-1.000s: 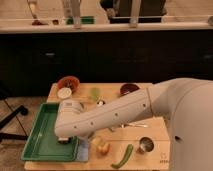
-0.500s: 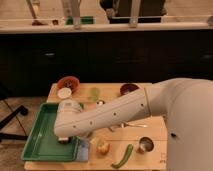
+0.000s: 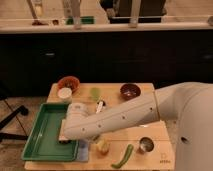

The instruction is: Place apple in purple bowl

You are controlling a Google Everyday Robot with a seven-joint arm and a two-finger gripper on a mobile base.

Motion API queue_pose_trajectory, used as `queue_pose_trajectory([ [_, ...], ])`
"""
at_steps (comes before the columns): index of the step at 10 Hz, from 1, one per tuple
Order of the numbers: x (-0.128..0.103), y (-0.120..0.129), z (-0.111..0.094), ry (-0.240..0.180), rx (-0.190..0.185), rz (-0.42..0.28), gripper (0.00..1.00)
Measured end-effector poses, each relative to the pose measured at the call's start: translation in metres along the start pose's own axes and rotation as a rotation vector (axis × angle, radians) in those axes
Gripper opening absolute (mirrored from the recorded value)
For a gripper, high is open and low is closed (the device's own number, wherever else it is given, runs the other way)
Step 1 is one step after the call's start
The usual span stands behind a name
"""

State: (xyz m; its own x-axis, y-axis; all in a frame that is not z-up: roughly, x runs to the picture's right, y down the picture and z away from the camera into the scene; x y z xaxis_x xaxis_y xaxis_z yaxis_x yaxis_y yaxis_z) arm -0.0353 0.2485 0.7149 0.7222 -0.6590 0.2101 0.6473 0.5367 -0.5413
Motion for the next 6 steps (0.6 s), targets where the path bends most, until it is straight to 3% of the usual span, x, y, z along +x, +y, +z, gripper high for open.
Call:
queue_pose_trajectory([
  [4,-0.006,0.000,0.014,0.012,-0.019,-0.011,0.80],
  [6,-0.009,0.000,0.025,0.002,0.002,-0.039,0.80],
])
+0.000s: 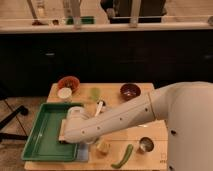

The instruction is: Place apple in purple bowl

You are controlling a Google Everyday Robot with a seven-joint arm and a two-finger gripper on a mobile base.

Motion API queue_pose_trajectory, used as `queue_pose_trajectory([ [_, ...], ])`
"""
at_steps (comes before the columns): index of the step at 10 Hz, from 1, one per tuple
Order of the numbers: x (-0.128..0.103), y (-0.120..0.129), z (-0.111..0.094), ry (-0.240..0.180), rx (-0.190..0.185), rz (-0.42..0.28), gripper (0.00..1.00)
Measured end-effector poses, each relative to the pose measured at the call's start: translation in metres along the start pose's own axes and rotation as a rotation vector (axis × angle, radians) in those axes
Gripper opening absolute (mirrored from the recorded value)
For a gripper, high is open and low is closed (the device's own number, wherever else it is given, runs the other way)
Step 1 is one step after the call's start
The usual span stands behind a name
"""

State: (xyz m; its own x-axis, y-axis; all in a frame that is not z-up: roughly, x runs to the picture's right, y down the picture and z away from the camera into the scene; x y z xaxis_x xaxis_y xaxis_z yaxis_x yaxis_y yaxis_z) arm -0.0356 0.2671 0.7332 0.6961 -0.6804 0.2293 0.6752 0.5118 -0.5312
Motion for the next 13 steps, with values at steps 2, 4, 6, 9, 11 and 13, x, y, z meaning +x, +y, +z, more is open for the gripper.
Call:
queue_pose_trajectory([
  [2,-0.002,0.002,0.002,-0.015,0.024,-0.032,0.80],
  [4,-0.002,0.005,0.004,-0.047,0.049,-0.088,0.80],
  [6,-0.005,0.006,0.006,-0.082,0.065,-0.157,0.80],
  [9,-0.014,0.016,0.016,-0.120,0.058,-0.280,0.80],
  [11,-0.015,0.016,0.021,-0.131,0.046,-0.332,0.80],
  [13,-0.009,0.009,0.028,-0.129,0.044,-0.363,0.80],
])
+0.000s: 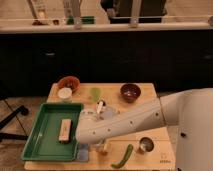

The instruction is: Place apple in purple bowl

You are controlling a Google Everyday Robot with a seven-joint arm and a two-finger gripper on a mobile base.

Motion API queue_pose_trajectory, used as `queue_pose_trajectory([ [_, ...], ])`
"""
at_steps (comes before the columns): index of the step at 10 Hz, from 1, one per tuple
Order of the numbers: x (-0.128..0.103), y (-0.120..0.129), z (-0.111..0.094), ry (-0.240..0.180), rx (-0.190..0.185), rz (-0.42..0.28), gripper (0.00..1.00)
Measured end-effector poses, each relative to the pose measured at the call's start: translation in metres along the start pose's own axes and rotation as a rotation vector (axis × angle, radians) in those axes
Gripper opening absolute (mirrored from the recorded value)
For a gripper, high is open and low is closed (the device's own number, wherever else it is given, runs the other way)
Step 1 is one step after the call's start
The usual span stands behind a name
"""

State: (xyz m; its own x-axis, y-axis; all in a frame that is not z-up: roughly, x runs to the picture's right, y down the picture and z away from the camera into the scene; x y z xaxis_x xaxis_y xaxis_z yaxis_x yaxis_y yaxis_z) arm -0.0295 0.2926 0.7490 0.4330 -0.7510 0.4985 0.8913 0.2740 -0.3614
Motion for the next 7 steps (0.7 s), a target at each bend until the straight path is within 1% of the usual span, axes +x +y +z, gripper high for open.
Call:
queue_pose_trajectory([
  [1,0.000,0.002,0.004,-0.002,-0.003,-0.014,0.80],
  [3,-0.014,0.009,0.009,-0.007,-0.007,-0.046,0.80],
  [4,-0.023,0.016,0.012,-0.007,-0.012,-0.059,0.80],
  [5,-0.027,0.019,0.015,-0.010,-0.015,-0.068,0.80],
  [7,-0.028,0.019,0.016,-0.013,-0.013,-0.075,0.80],
])
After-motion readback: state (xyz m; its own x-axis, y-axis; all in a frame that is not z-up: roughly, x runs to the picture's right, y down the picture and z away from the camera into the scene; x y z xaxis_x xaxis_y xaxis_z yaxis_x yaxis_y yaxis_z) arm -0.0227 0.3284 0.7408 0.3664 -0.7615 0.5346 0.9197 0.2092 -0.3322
